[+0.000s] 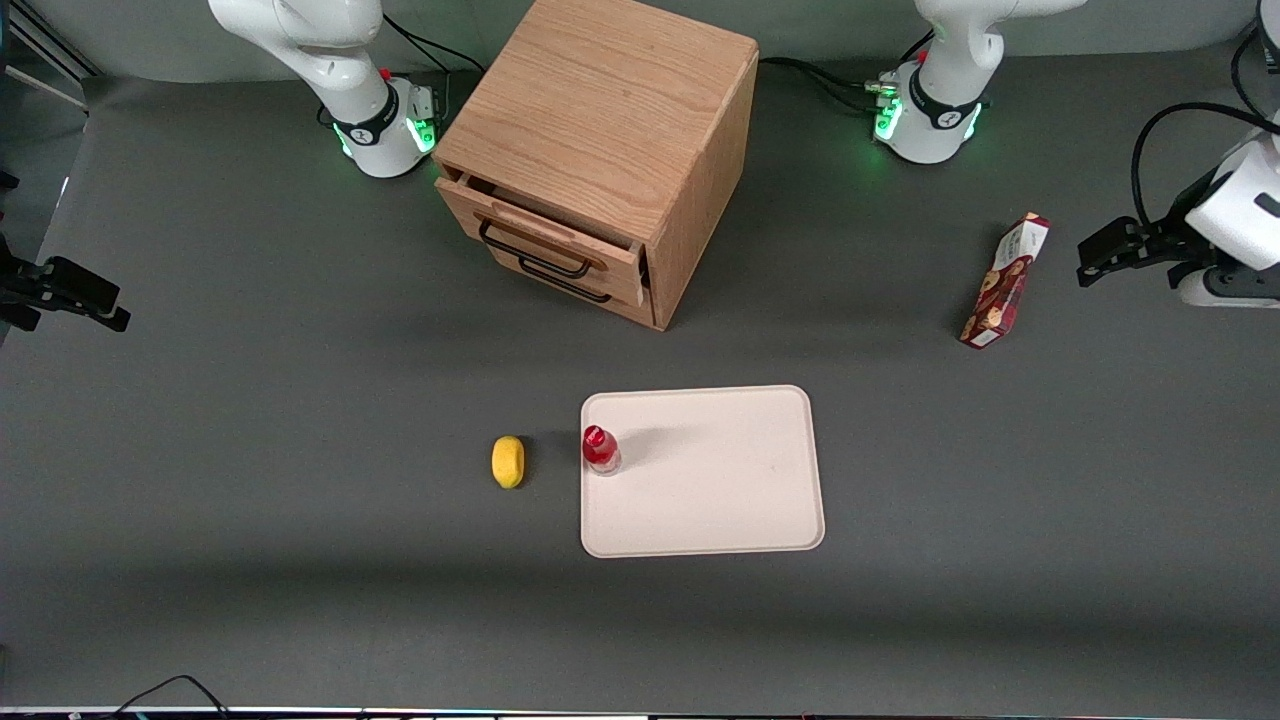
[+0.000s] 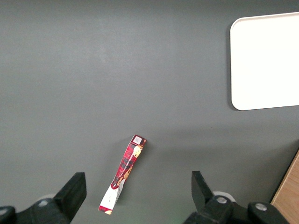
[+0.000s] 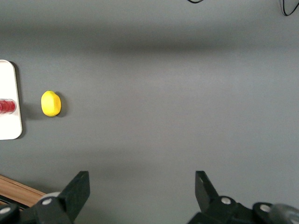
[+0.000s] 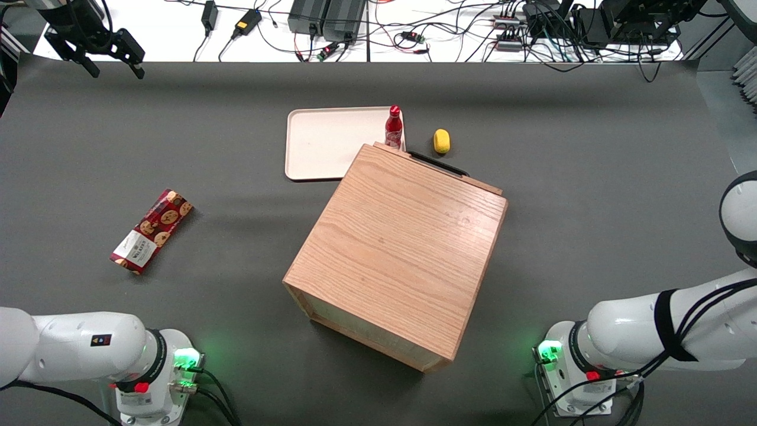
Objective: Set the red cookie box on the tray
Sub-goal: 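Move the left gripper down over the red plaid shortbread box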
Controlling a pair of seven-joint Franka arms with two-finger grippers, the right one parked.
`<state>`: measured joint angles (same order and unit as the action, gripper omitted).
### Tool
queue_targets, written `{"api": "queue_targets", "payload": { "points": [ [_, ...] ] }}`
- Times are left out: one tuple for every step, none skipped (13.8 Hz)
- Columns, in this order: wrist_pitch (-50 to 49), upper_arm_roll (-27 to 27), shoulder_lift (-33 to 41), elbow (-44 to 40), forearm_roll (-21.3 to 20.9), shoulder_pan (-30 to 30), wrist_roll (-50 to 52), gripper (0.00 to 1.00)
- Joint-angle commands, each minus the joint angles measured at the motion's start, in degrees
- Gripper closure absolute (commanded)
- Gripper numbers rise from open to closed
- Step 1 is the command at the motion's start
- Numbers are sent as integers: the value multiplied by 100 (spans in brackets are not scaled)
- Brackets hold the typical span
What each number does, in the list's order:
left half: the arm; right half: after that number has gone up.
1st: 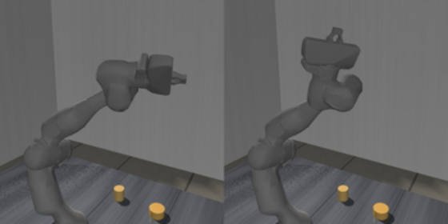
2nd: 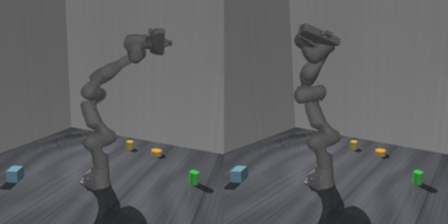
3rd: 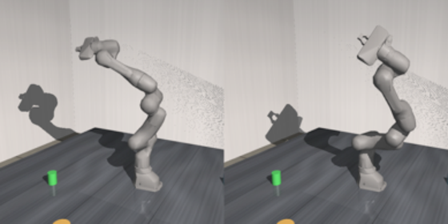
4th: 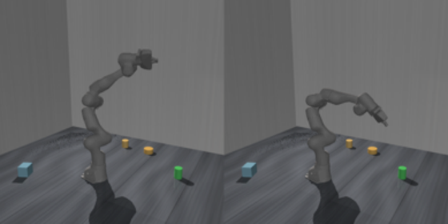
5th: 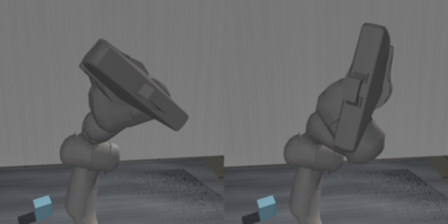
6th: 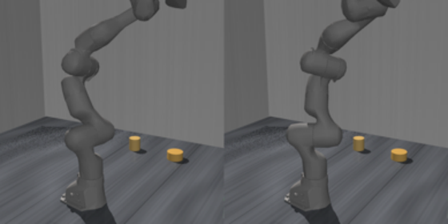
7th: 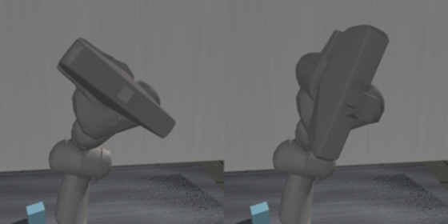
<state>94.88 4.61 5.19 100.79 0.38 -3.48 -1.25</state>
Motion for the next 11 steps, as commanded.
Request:
{"api": "queue_targets", "payload": {
  "points": [
    [-154,14,-70,-148,-82,5,107,0],
    [-154,14,-70,-148,-82,5,98,0],
    [-154,14,-79,-148,-82,5,63,0],
    [-163,14,-79,-122,-82,5,28,0],
    [-189,5,-88,-60,-82,-3,11,0],
    [-329,5,-123,79,-82,5,2,0],
    [-426,5,-132,316,-99,14,-59,0],
    [-418,14,-123,657,-99,14,-234,0],
    [-322,14,-123,957,-117,14,-453,0],
    [-182,-3,-132,1256,-143,5,-638,0],
    [71,-21,-88,1589,-161,-12,-831,0]
  ]
}}
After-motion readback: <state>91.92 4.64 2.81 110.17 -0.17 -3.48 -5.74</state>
